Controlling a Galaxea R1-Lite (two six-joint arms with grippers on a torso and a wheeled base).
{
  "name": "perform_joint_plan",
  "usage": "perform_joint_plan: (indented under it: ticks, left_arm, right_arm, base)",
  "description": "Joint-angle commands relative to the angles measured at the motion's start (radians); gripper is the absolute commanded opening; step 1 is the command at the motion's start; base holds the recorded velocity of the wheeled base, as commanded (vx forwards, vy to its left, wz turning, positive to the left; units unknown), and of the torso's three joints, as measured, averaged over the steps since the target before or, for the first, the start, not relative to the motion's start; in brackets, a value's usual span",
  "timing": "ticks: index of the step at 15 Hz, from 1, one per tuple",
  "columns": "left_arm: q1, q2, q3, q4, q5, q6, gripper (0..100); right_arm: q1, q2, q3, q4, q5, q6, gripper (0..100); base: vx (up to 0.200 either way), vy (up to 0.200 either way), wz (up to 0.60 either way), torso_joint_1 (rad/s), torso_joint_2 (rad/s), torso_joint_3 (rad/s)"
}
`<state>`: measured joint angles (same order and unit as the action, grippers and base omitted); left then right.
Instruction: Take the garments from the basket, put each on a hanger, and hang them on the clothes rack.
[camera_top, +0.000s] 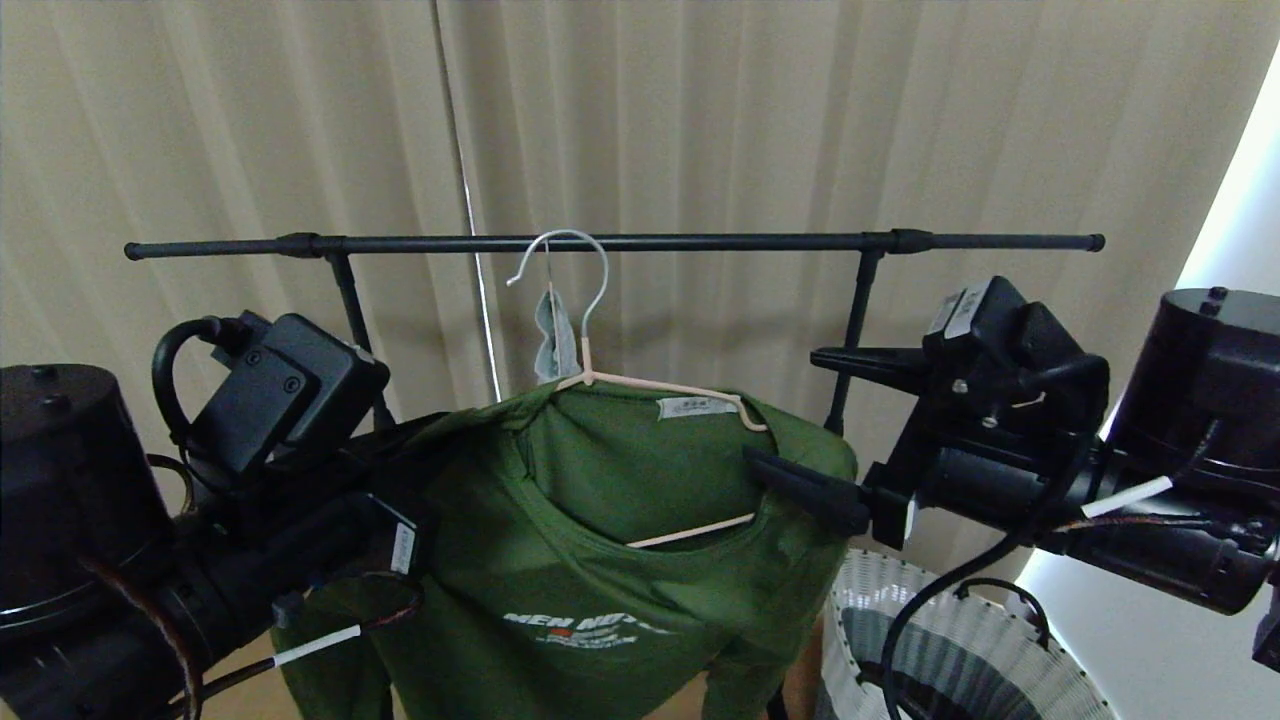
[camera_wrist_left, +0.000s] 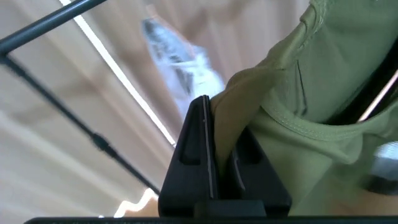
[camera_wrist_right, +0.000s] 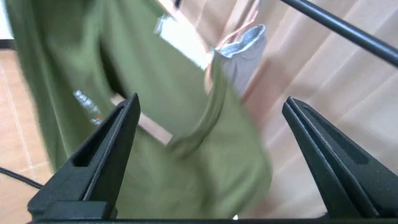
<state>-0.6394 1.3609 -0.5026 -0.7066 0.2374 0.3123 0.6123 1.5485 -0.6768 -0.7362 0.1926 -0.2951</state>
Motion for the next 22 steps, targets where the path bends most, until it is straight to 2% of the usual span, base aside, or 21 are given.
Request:
perform_joint_plan:
  ticks: [1,6,12,13,22]
  left_arm:
    - [-0.026,0.004,-0.001,-0.001,0.002,0.001,0]
    - [-0.072,-0.003,0.002,-0.002,0.003,-0.001,0]
    - [-0.089,-0.014,0.004,-0.004,0.002,-0.001,0]
    - [-0.089,-0.014,0.004,-0.004,0.002,-0.002,0]
    - [-0.083,-0.012,0.013,-0.002,0.003,-0.009,0]
  right_arm:
    - [0.003,0.061,-0.055,0.008,-0.035,-0.016,100]
    - [0.003,0.148,-0.152,0.009,-0.099,-0.041,100]
    - [0.032,0.166,-0.164,0.009,-0.101,-0.042,100]
    - [0.032,0.165,-0.162,0.008,-0.101,-0.042,0]
    - [0.032,0.154,-0.153,0.004,-0.102,-0.041,0]
  base:
    - [0.000,0.000,0.00,0.000,0.00,0.000]
    - [0.000,0.000,0.00,0.000,0.00,0.000]
    - [0.000,0.000,0.00,0.000,0.00,0.000]
    - [0.000,0.000,0.00,0.000,0.00,0.000]
    - [0.000,0.000,0.00,0.000,0.00,0.000]
